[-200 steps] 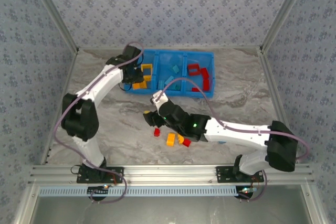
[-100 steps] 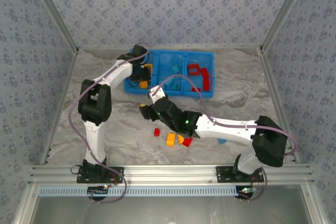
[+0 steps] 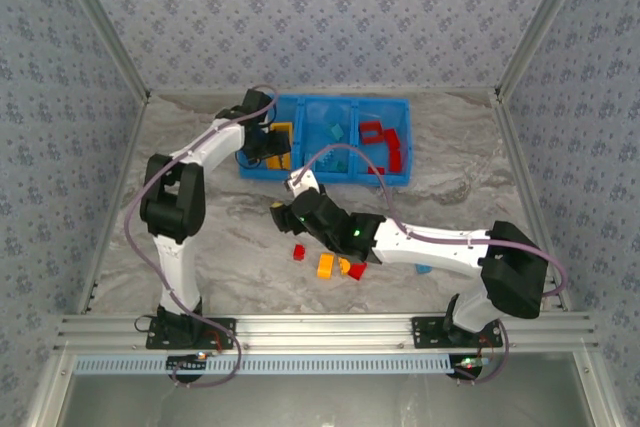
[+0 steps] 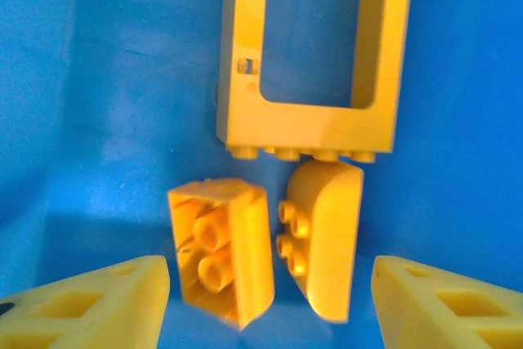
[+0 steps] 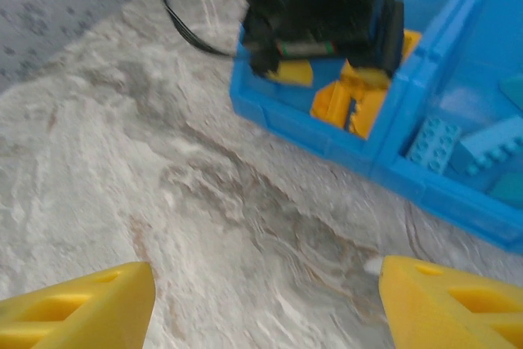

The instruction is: Sort the legos into containers by color

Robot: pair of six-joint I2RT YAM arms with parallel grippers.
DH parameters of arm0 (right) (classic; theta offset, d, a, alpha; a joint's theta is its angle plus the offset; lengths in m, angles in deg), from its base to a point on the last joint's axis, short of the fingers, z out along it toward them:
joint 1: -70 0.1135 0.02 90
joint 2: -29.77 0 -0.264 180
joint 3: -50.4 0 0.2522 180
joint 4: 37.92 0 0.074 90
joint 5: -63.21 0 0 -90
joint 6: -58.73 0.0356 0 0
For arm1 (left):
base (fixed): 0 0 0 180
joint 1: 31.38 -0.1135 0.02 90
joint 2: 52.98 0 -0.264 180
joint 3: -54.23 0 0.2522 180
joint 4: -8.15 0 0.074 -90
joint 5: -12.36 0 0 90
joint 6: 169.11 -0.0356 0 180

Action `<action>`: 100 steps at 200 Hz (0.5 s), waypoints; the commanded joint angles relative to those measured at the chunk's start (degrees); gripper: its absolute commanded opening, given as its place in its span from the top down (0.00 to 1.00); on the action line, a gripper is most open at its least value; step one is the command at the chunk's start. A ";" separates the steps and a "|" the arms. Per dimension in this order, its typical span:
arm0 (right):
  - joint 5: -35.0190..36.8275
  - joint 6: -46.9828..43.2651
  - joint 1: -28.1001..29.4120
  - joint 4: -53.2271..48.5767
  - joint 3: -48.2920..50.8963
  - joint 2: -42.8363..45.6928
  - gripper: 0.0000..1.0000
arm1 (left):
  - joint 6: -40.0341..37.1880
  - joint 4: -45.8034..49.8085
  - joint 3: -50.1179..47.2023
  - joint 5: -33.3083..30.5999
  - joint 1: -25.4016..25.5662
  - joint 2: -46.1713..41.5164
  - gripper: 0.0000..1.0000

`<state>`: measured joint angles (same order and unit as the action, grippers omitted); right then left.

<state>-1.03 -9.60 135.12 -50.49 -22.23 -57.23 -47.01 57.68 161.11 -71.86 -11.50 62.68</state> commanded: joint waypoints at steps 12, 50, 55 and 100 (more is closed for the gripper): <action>3.87 11.35 0.39 -19.78 -4.18 -2.25 0.26 | 2.56 -0.81 -3.00 0.67 0.24 -12.94 0.30; -3.04 28.79 1.34 -41.59 -16.63 -11.93 0.36 | 1.20 -0.09 -12.18 -0.68 2.56 -28.46 0.29; -4.20 30.05 1.40 -43.45 -18.31 -13.25 0.36 | 0.30 0.28 -13.50 -0.77 3.34 -30.62 0.29; -16.45 37.82 0.28 -50.05 -26.39 -21.82 0.37 | -4.61 5.85 -29.55 -1.29 10.79 -55.23 0.29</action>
<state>-9.21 19.77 136.35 -91.50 -45.40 -75.63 -48.52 57.35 138.12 -72.85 -3.15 17.72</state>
